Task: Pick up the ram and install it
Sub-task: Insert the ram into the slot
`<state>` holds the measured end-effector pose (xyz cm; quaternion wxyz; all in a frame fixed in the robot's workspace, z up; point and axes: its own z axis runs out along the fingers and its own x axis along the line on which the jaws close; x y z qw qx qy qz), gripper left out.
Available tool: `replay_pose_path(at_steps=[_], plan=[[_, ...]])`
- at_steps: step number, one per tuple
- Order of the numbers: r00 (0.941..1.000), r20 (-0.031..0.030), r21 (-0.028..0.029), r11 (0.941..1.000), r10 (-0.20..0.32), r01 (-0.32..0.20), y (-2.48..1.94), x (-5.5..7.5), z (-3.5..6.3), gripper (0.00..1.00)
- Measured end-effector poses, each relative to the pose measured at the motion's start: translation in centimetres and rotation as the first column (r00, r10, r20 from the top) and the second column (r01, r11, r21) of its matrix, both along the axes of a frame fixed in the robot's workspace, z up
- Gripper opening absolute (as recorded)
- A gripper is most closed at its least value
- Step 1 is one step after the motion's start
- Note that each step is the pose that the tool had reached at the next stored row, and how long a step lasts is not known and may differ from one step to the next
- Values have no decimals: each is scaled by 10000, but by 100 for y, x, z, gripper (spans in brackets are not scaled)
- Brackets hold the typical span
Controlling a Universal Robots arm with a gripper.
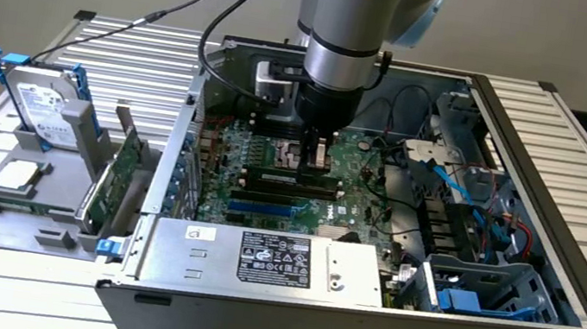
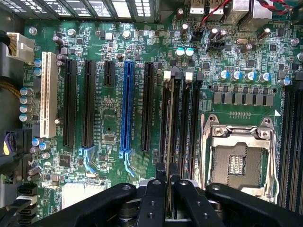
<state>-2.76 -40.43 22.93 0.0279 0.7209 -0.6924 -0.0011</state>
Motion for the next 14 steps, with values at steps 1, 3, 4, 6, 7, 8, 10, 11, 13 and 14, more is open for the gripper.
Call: replay_pose_path(at_steps=[1,3,4,6,7,8,10,11,13,14], plan=[[10000,0,-1,10000,6,-6,0,0,0,13],[10000,1,-6,10000,17,-17,0,0,-1,13],[10000,1,-8,10000,23,-23,0,0,-2,13],[10000,2,-17,10000,36,-36,0,0,-5,13],[10000,1,-23,10000,41,-41,0,0,-6,13],[10000,1,-29,10000,44,-44,0,0,-7,13],[10000,1,-35,10000,51,-51,0,0,-9,13],[10000,1,-39,10000,54,-54,0,0,-11,13],[10000,1,-49,10000,61,-61,0,0,-12,13],[10000,1,-55,10000,63,-63,0,0,-13,13]])
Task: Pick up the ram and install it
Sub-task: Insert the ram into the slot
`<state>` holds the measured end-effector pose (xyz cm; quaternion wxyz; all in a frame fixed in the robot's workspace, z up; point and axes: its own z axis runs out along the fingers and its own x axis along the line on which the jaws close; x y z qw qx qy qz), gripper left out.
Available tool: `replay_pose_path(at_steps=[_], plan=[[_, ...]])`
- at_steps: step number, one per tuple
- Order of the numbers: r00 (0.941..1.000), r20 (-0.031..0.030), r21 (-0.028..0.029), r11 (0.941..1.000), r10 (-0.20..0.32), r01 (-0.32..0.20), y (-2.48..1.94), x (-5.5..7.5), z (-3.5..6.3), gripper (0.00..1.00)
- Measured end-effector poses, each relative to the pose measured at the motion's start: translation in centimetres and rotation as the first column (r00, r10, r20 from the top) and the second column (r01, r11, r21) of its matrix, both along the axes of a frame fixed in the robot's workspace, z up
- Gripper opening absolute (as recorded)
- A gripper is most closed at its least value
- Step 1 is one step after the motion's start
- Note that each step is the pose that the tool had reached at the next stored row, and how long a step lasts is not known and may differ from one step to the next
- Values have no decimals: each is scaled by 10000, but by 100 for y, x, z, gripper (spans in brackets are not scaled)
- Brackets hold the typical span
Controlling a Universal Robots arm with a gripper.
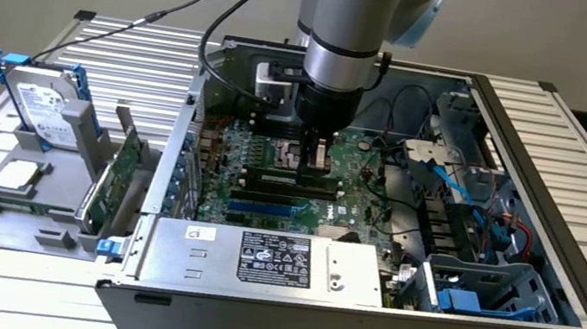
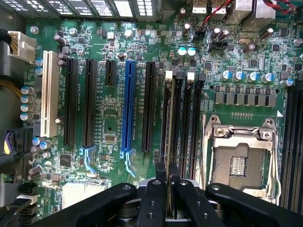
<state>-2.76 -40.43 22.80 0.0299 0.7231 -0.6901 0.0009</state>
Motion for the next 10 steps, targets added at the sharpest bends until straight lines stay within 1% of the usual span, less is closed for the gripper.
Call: replay_pose_path(at_steps=[10], plan=[[10000,0,-39,10000,22,-22,0,0,-22,13]])
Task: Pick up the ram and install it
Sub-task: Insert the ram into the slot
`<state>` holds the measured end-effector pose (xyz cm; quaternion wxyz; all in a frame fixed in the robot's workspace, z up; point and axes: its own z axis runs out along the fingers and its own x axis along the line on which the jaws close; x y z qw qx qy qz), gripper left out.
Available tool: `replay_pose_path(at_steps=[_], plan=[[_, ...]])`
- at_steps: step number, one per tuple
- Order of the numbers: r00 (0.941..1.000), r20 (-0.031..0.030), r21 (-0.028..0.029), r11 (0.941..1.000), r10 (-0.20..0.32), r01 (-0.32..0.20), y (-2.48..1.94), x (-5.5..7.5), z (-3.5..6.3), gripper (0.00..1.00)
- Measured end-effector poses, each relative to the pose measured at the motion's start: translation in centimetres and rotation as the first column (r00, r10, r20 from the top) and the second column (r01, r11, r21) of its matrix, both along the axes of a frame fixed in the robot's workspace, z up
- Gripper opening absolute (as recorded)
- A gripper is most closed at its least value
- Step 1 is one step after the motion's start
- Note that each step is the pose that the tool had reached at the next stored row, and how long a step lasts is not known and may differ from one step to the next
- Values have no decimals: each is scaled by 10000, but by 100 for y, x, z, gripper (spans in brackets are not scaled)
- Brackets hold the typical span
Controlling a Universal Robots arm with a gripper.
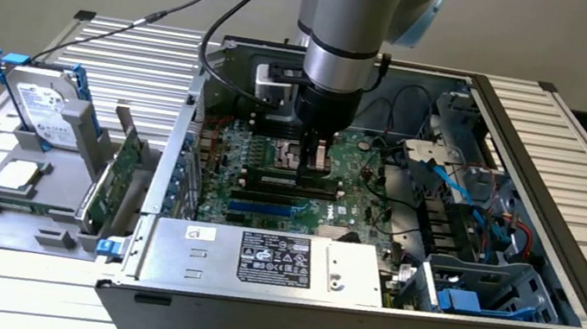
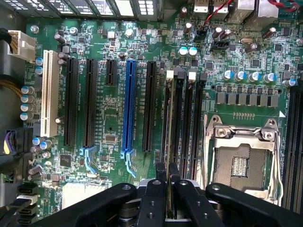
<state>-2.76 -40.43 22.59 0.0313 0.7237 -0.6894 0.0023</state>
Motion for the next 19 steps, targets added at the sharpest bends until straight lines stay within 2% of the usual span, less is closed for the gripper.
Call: replay_pose_path(at_steps=[16,17,19], plan=[[10000,3,-16,10000,4,-4,0,0,-56,13],[10000,4,-15,10000,4,-4,0,0,-57,15],[10000,4,-15,10000,5,-5,0,0,-58,27]])
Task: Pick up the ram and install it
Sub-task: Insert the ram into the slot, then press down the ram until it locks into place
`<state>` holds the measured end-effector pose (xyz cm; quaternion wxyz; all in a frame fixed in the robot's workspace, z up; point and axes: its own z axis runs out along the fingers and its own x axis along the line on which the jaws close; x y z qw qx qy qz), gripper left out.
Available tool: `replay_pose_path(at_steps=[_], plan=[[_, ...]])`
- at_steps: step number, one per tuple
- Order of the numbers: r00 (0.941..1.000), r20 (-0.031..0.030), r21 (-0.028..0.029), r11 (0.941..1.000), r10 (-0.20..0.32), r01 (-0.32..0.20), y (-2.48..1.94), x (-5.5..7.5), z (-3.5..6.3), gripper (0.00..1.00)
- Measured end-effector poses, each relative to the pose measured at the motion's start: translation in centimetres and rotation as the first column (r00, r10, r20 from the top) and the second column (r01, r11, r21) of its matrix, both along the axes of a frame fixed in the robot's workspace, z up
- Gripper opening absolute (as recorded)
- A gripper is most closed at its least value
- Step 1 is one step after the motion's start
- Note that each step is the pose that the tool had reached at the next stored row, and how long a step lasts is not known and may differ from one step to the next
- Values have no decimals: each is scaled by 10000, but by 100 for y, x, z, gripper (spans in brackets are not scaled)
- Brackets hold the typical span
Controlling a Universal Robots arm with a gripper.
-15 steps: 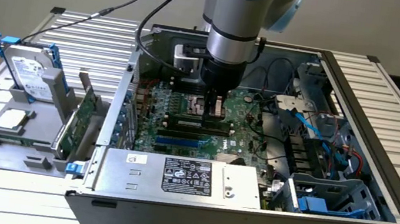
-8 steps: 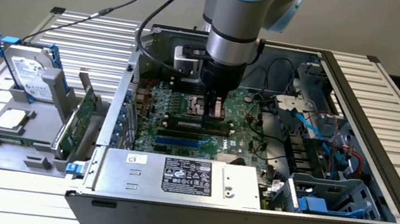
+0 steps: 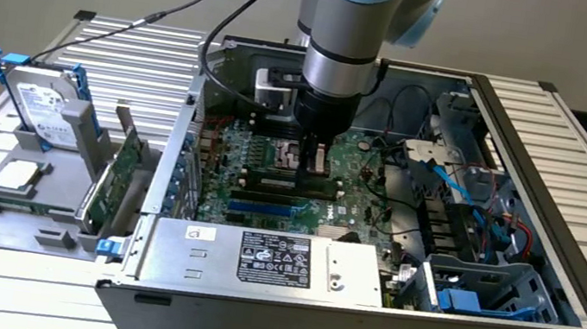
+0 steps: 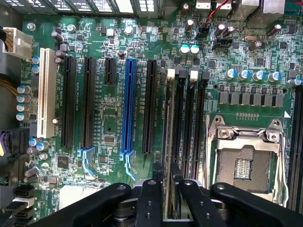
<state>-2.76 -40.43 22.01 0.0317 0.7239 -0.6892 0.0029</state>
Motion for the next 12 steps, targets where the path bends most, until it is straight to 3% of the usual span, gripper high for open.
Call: replay_pose_path(at_steps=[3,7,12], plan=[[10000,0,0,10000,0,0,0,-2,-1,33],[10000,0,1,10000,-2,2,0,-11,27,51],[10000,0,1,10000,0,0,0,-37,141,51]])
